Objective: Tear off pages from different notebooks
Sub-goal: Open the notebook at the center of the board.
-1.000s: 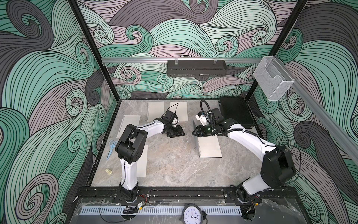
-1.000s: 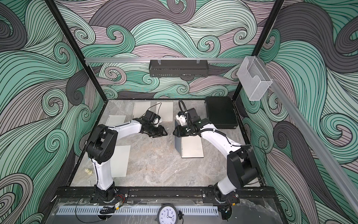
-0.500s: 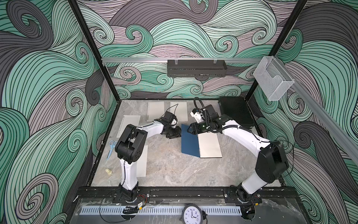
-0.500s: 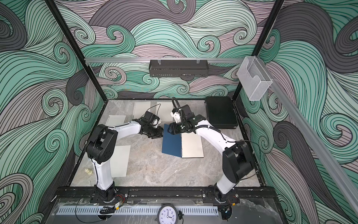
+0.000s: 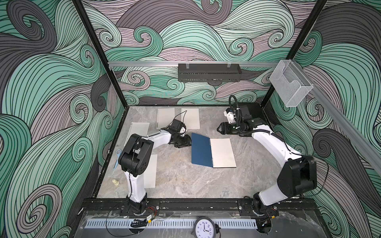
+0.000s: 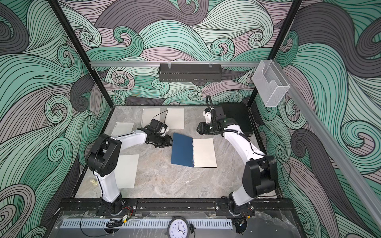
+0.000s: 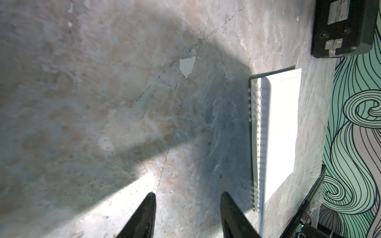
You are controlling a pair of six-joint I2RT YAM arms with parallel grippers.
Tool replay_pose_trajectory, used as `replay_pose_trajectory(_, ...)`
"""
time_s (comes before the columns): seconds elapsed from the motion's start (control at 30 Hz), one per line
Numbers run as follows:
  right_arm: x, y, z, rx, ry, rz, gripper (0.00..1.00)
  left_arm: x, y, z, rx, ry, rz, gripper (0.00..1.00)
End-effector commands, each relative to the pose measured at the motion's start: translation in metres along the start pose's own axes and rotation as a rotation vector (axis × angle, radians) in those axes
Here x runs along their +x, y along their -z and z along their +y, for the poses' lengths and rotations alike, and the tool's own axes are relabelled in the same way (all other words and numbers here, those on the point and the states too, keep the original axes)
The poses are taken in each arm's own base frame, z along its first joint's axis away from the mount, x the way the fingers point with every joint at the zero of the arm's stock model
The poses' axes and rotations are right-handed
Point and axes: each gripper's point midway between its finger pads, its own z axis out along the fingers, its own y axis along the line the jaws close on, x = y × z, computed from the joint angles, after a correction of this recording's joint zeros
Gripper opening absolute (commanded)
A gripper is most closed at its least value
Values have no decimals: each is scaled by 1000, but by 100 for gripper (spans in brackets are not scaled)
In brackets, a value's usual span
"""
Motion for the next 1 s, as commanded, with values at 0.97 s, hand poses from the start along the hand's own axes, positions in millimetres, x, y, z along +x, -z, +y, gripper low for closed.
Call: replay_pose_trajectory(0.97,0,-20,-106,219,-150,15,68,-3,32,-6,-66,-56,-42,51)
